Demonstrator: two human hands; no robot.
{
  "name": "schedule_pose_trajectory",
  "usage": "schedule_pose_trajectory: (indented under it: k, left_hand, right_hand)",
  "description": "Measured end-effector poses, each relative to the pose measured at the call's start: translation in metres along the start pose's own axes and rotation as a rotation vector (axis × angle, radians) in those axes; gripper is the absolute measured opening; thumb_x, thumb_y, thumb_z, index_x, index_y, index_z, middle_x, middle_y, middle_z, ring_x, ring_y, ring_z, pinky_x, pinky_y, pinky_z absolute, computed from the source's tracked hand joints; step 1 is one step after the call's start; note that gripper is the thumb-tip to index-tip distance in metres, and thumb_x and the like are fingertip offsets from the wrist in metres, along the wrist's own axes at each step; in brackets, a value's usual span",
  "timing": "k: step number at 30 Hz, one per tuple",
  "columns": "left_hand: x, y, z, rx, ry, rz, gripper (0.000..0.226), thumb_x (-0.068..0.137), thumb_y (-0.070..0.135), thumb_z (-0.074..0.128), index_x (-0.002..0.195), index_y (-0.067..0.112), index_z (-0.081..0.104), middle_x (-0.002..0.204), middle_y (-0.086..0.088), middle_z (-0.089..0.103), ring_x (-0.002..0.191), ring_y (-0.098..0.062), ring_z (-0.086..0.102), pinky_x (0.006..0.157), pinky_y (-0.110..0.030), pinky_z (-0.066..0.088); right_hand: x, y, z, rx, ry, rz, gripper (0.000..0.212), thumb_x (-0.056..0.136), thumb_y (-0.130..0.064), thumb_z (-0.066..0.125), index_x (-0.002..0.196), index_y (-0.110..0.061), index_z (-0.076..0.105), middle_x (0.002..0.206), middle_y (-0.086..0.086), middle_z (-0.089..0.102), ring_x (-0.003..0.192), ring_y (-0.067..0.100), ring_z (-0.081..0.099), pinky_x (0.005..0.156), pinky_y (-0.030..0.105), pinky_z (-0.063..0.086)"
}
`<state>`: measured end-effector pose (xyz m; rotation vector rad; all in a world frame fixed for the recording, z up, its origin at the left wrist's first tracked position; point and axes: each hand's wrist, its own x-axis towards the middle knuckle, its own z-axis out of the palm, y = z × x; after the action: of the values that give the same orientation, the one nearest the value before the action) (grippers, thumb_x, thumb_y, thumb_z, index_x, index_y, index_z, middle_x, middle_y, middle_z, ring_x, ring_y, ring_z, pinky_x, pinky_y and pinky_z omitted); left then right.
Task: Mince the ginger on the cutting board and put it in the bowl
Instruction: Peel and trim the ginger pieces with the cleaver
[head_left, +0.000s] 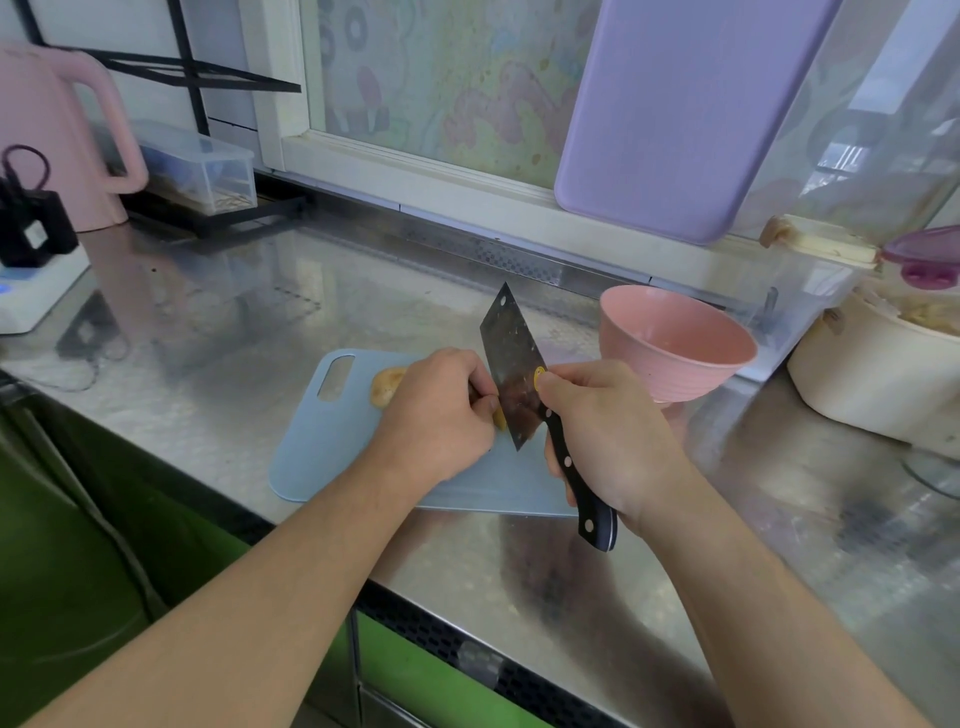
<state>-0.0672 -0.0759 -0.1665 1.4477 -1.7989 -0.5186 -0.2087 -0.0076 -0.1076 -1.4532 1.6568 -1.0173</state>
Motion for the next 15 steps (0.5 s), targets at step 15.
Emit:
schedule_pose_trajectory:
  k: [15]
  left_hand:
    - [0.0002, -0.0005, 0.0, -0.008, -0.014, 0.011, 0.02, 0.089, 0.011, 0.07, 0.075, 0.026, 0.067, 0.083, 0.01, 0.069, 0.078, -0.008, 0.066, 0.077, -0.037, 0.059]
  right_hand:
    - [-0.0025, -0.0004, -0.0012, -0.038, 0.017, -0.019, 0.039, 0.106, -0.019, 0.046, 0.07, -0.006, 0.051, 0.045, 0.015, 0.051, 0.032, 0.023, 0.038, 0.038, 0.025, 0.035]
